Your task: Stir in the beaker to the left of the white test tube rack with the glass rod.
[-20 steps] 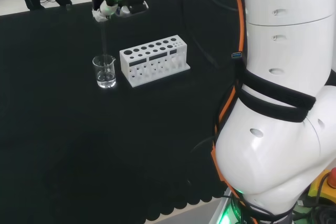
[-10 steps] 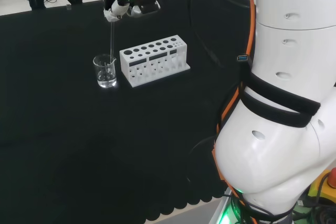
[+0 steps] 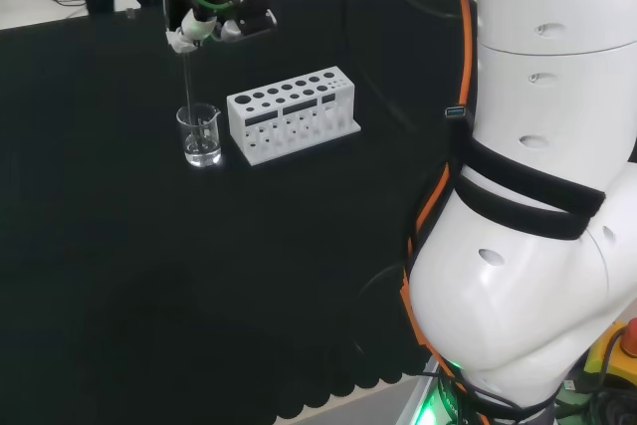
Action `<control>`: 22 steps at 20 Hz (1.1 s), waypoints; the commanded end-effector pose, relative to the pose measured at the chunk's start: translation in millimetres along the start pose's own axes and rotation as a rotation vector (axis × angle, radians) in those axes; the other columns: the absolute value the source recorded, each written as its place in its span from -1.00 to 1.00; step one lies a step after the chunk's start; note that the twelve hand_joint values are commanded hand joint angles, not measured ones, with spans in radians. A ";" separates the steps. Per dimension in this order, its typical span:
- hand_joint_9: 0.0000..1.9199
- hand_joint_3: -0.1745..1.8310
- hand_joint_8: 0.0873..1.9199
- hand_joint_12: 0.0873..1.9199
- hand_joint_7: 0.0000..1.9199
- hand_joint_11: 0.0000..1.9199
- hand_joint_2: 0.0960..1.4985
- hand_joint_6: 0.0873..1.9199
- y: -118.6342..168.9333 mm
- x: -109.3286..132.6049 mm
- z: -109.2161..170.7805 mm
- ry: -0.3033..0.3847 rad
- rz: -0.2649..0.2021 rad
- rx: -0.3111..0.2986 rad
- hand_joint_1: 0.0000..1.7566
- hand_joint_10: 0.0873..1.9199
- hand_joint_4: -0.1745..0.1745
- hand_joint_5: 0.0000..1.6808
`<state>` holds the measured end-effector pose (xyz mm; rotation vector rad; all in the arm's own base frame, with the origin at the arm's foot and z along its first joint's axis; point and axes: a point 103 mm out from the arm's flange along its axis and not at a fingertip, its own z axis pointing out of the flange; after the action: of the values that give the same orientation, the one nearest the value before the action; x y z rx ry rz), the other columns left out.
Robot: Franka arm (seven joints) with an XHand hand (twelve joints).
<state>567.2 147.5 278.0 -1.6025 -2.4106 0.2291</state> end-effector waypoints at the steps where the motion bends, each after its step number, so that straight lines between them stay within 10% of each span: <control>1: 0.86 -1.00 -0.06 -0.31 0.58 0.86 0.34 -0.76 16.6 14.4 4.0 0.002 -0.033 0.013 0.40 -0.47 -1.00 0.67; 22: 0.86 -1.00 -0.06 -0.31 0.58 0.86 0.34 -0.76 -21.7 -35.2 -2.6 0.004 0.029 -0.005 0.40 -0.47 -1.00 0.67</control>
<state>568.7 108.3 277.2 -1.6443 -2.3757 0.2529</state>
